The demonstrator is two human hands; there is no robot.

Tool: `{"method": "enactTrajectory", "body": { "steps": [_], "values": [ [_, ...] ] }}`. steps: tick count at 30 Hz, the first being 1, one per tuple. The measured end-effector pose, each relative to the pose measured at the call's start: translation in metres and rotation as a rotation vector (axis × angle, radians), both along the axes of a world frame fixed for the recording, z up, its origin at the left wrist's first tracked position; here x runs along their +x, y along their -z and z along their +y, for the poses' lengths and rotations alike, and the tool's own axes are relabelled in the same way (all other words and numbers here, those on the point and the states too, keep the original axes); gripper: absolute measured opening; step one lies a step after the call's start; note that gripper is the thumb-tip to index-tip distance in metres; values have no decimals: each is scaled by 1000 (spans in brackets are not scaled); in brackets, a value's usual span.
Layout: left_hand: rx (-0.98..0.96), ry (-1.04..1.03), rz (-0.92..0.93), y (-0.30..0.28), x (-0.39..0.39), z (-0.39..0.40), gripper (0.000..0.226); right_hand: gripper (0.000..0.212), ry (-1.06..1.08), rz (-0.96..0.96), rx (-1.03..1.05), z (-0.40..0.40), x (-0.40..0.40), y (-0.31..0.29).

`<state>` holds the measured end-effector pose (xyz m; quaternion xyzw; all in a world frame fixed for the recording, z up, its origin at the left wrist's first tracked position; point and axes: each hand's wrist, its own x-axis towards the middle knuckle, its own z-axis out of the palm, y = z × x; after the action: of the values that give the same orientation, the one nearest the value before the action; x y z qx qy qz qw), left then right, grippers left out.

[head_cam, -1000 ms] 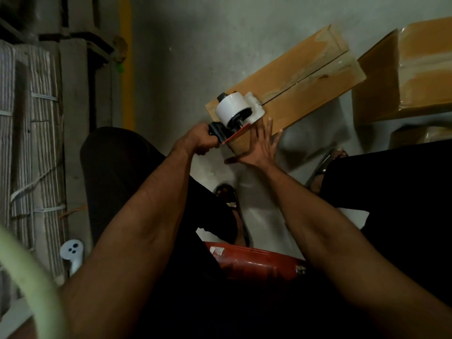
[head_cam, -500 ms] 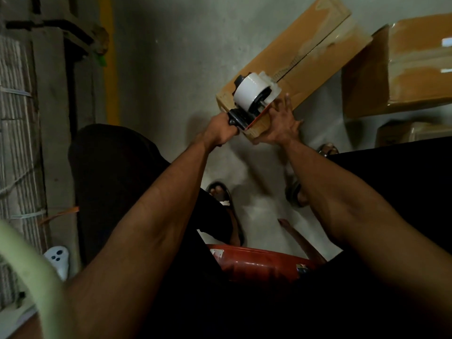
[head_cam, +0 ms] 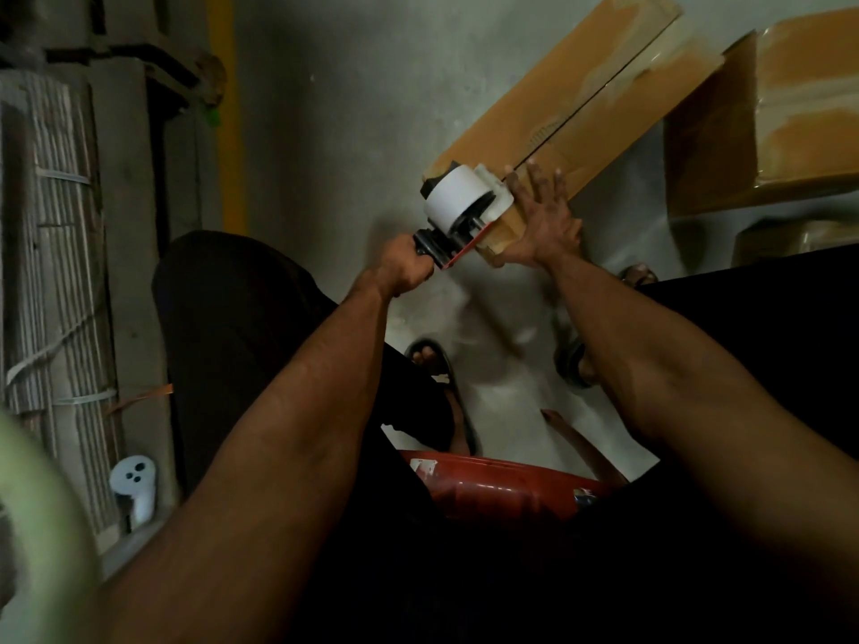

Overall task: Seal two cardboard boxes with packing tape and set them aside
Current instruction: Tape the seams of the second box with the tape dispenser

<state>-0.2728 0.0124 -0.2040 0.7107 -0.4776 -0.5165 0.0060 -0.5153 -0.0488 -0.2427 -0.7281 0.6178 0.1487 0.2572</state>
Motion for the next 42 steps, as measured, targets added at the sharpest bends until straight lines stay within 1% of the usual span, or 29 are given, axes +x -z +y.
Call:
{"method": "enactTrajectory", "body": {
  "steps": [4,5,8,10,11,12,13,15,16,17,19,24,26,28,29,30,31,33,34,35,36,37,39,40,41,42],
  "values": [
    [34,-79,7,12,-1,0,21,144,46,-2,22,-3,4,-16],
    [35,-101,36,15,-5,-2,21,142,72,2,10,-7,4,-19],
    [13,-208,189,19,-31,-8,11,128,152,-12,-50,-22,-9,-17],
    [5,-272,252,25,-51,-16,23,123,120,-95,-84,-30,-18,-23],
    [14,-297,265,28,-59,-19,29,124,64,-154,-75,-33,-20,-25],
    [30,-314,268,32,-63,-21,33,119,7,-192,-67,-35,-20,-29],
    [40,-324,269,38,-65,-21,33,105,-3,-199,-52,-35,-19,-27],
    [41,-330,292,46,-66,-17,27,68,59,-142,-66,-34,-18,-18],
    [37,-335,303,48,-64,-14,23,59,71,-119,-83,-33,-18,-12],
    [34,-339,308,52,-63,-12,22,56,50,-115,-101,-32,-19,-6],
    [40,-326,307,57,-61,-8,23,65,-1,-130,-108,-30,-23,1],
    [17,-283,286,68,-51,4,24,88,-17,-107,-88,-33,-24,-4],
    [3,-265,256,70,-52,4,18,93,-32,-110,-50,-34,-21,-10],
    [-1,-230,224,72,-55,2,15,99,25,-168,23,-38,-23,-14],
    [15,-225,209,79,-56,2,18,97,61,-208,78,-43,-24,-16],
    [28,-222,194,91,-54,2,26,90,107,-258,152,-48,-23,-22],
    [35,-221,178,116,-50,3,35,83,184,-332,239,-54,-23,-27],
    [29,-200,117,170,-42,7,50,72,411,-571,350,-55,-15,-46],
    [28,-185,101,191,-40,8,53,72,518,-681,366,-51,-8,-54],
    [23,-175,97,199,-40,7,55,84,572,-719,373,-47,-1,-57],
    [18,-167,87,198,-41,6,56,100,565,-702,387,-40,10,-64],
    [0,-168,80,185,-43,5,56,114,523,-617,375,-31,21,-69],
    [-28,-134,77,165,-47,3,54,142,404,-363,262,-13,38,-73],
    [-46,-112,74,156,-48,1,51,152,349,-268,187,-5,43,-72],
    [-46,-92,49,141,-49,-1,51,156,319,-205,116,1,45,-68],
    [-34,-78,6,124,-50,-3,52,153,328,-185,60,5,46,-63]
  ]
}}
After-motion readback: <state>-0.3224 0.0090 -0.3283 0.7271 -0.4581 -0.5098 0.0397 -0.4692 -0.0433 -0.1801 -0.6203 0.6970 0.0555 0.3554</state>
